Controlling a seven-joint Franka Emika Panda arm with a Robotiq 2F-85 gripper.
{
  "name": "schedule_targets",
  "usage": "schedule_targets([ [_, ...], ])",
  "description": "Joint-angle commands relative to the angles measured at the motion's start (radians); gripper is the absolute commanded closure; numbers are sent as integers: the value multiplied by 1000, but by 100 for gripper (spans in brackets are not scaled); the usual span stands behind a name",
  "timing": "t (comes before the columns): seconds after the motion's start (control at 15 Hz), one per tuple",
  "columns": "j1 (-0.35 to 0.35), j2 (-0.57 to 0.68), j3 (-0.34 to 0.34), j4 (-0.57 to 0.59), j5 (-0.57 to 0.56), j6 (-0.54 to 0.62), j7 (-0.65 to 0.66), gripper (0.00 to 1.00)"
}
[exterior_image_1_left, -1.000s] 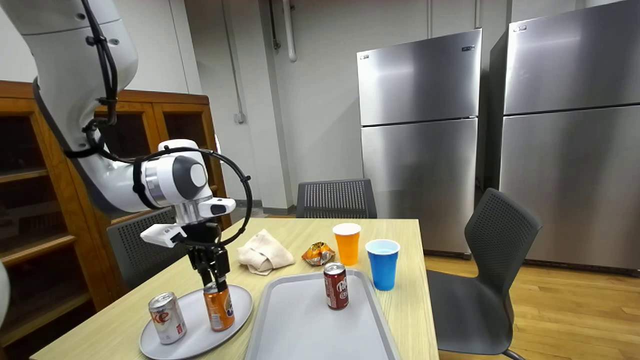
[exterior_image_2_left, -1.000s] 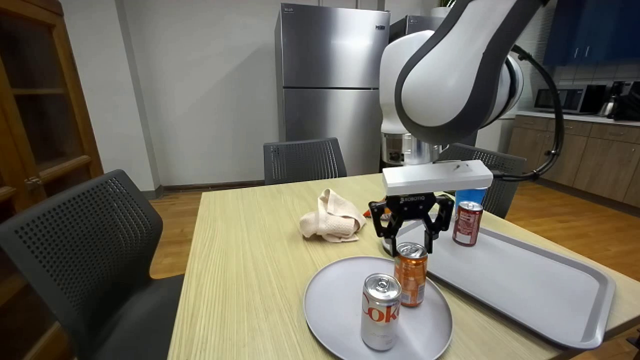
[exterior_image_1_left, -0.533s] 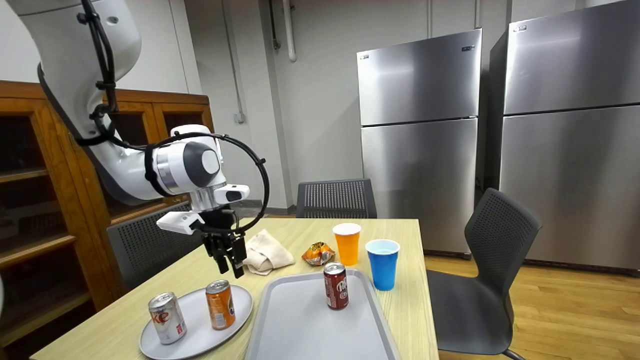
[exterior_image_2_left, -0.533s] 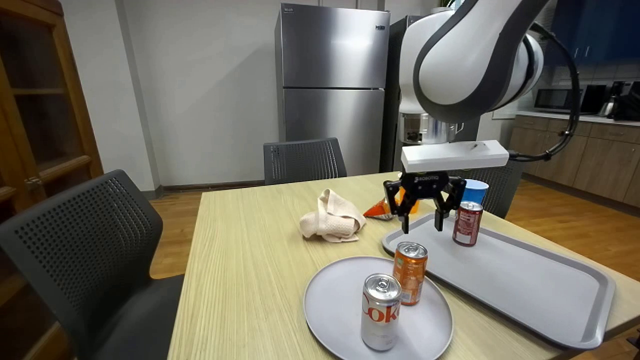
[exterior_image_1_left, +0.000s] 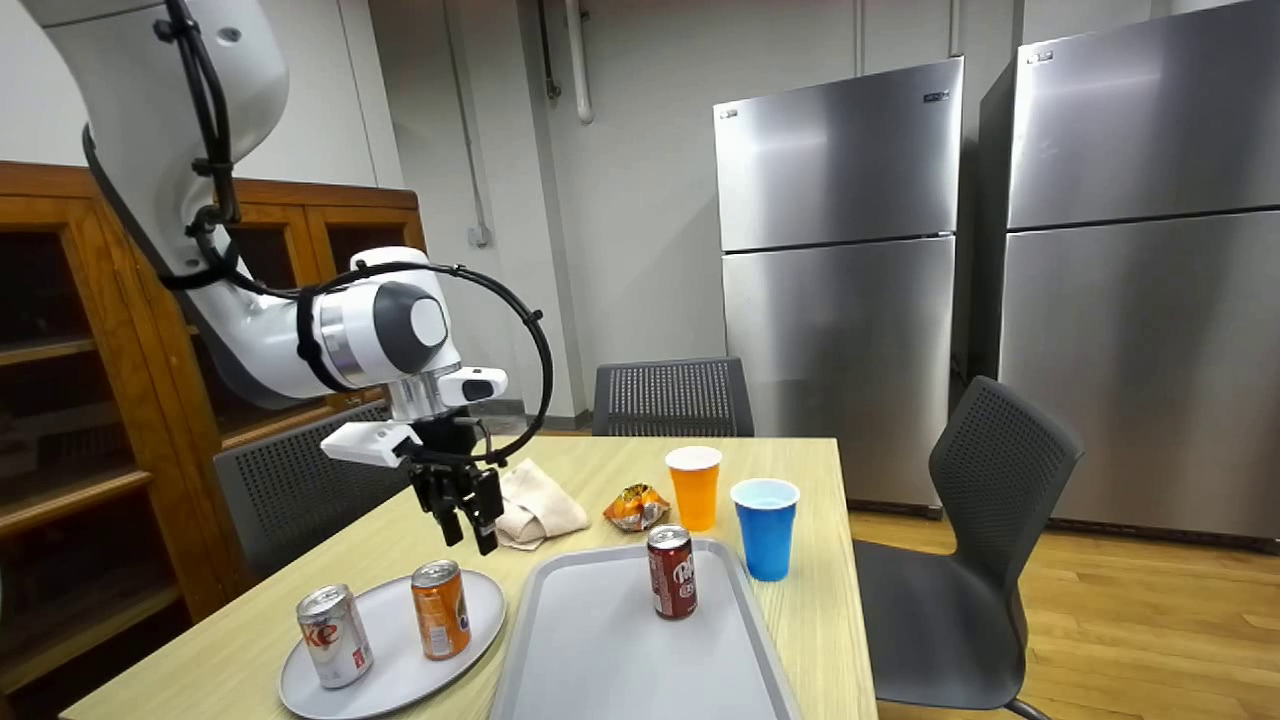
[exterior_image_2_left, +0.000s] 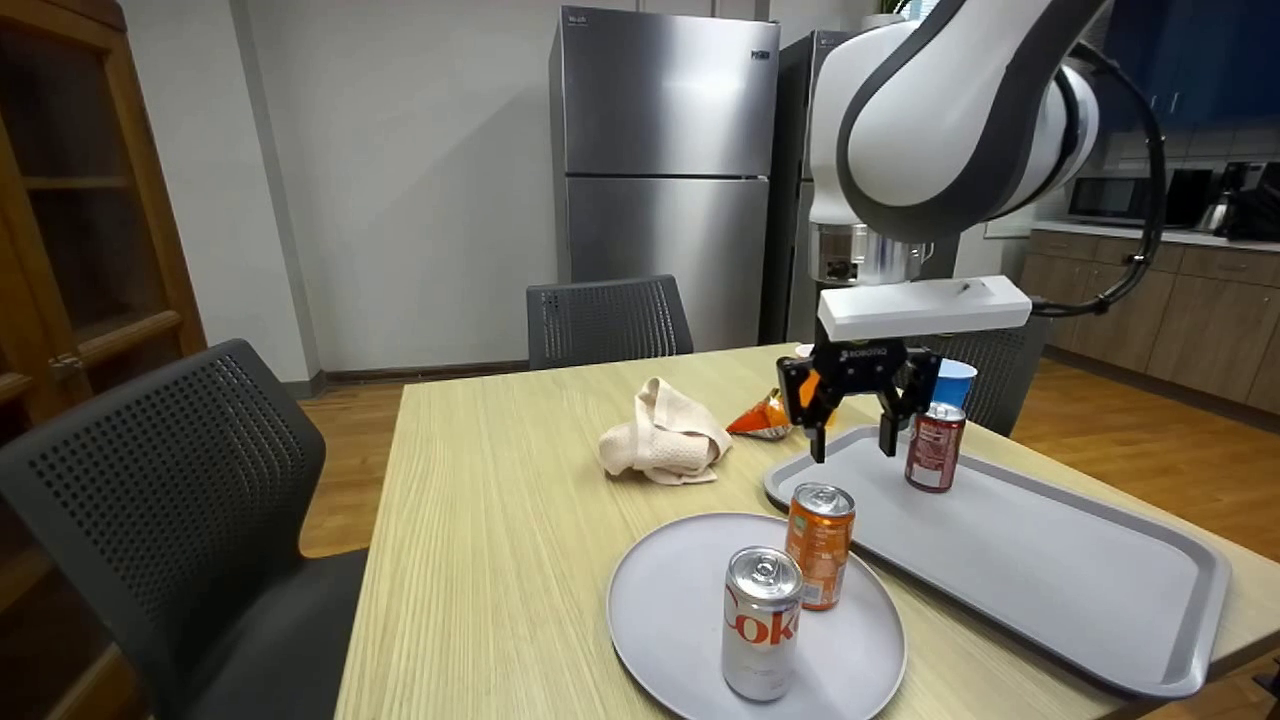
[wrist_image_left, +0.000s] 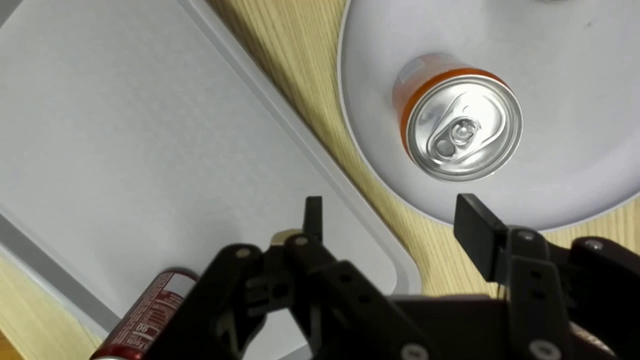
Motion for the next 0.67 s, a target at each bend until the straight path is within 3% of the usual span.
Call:
schedule_targets([
  [0.0, -3, -41, 17, -26, -6, 13, -20, 1],
  [0.6, 5, -3, 51, -30, 30, 27, -26, 0],
])
